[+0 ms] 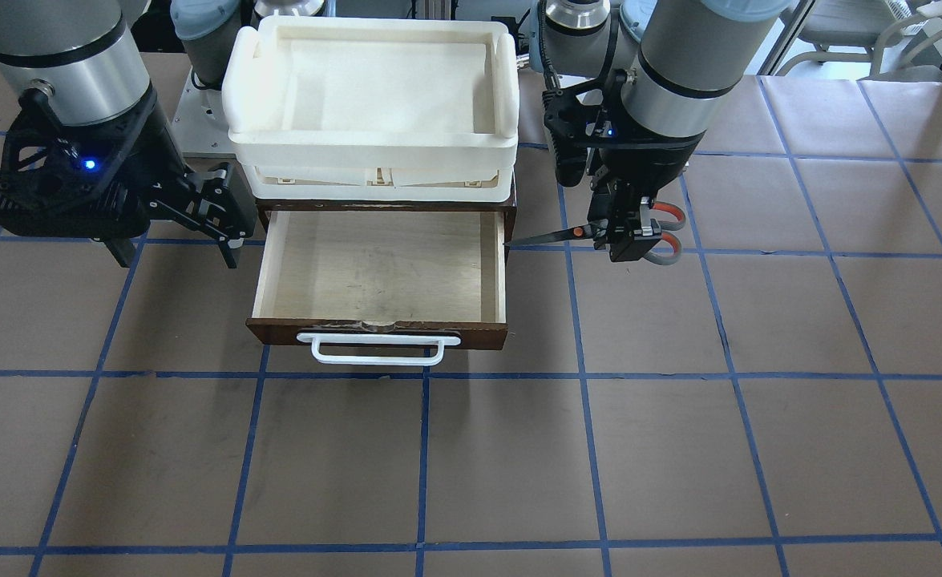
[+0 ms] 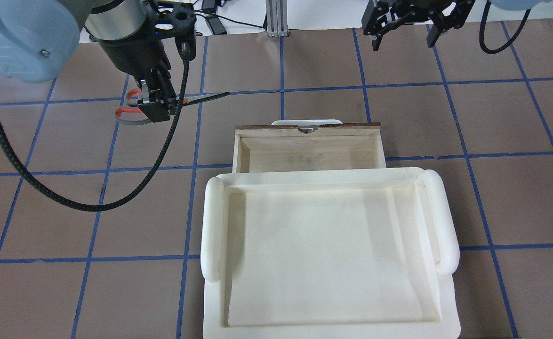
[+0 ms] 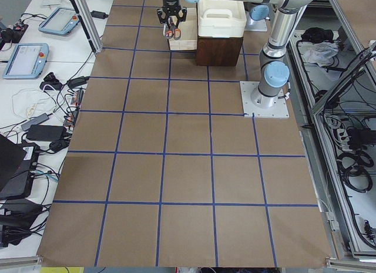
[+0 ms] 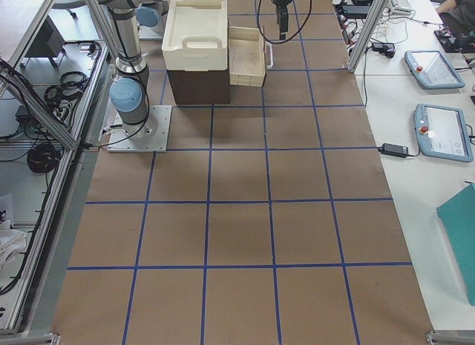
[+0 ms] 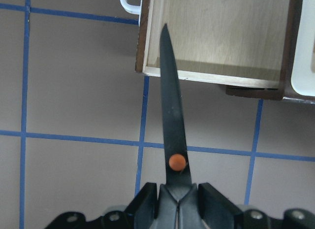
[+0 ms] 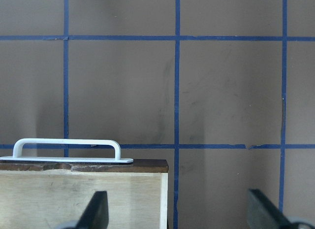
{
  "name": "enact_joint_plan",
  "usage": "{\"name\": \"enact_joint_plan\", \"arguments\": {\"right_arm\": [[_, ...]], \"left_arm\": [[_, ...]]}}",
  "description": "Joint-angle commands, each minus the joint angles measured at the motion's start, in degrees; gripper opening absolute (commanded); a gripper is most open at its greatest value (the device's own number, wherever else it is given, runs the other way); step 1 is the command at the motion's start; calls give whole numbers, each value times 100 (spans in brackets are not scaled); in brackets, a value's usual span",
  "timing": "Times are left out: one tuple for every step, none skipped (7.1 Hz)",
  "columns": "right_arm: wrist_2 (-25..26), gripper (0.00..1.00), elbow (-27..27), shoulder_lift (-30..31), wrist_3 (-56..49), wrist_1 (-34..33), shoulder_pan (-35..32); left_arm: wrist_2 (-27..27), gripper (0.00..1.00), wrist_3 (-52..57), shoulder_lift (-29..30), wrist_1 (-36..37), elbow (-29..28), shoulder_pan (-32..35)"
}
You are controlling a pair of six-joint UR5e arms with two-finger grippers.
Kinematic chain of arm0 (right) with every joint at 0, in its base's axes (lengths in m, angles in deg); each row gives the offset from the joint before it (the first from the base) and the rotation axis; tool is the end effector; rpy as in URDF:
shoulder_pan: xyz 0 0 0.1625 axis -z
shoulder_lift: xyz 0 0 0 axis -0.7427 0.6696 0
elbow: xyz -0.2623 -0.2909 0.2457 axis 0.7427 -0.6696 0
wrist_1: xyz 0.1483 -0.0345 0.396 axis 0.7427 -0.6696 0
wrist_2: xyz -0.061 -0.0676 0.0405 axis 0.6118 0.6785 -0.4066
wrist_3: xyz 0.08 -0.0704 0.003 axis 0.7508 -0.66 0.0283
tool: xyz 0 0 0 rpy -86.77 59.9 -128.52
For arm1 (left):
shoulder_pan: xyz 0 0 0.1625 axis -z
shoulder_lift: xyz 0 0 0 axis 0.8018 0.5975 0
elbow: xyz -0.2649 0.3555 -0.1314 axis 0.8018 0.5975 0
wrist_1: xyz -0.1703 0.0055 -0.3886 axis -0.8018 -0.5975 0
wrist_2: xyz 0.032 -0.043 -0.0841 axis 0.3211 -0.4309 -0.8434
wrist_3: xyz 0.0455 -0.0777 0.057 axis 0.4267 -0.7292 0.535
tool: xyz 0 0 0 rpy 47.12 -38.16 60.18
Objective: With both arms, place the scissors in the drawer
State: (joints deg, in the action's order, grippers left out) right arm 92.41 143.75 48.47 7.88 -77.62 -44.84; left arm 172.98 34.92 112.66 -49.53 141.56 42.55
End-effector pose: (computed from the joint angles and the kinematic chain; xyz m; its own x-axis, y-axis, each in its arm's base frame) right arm 0.1605 -0.5806 0.5606 -0.9998 -0.0160 0.0075 -0.0168 0.9937 -0.1105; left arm -0.1918 -0.5330 0.5171 -0.0981 0.9948 0.0271 0.9948 0.0988 -0.0239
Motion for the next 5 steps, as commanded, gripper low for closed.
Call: {"name": "enact_joint_plan", "arguments": {"right_arm": [[-90, 100, 72, 169, -15, 195, 8], [-204, 100, 159, 179, -15, 195, 16], [-179, 100, 169, 188, -15, 195, 25], [-239, 100, 169, 188, 2, 195, 25], [-205, 100, 204, 188, -15, 212, 17]], "left_arm": [[-55, 25, -54, 79, 34, -3, 274], [-55, 25, -151, 158, 60, -3, 589], [-46, 24, -360, 307, 121, -55, 914], [-64, 24, -432, 473, 131, -168, 1082], [-98, 23, -529, 632, 148, -213, 1214]]}}
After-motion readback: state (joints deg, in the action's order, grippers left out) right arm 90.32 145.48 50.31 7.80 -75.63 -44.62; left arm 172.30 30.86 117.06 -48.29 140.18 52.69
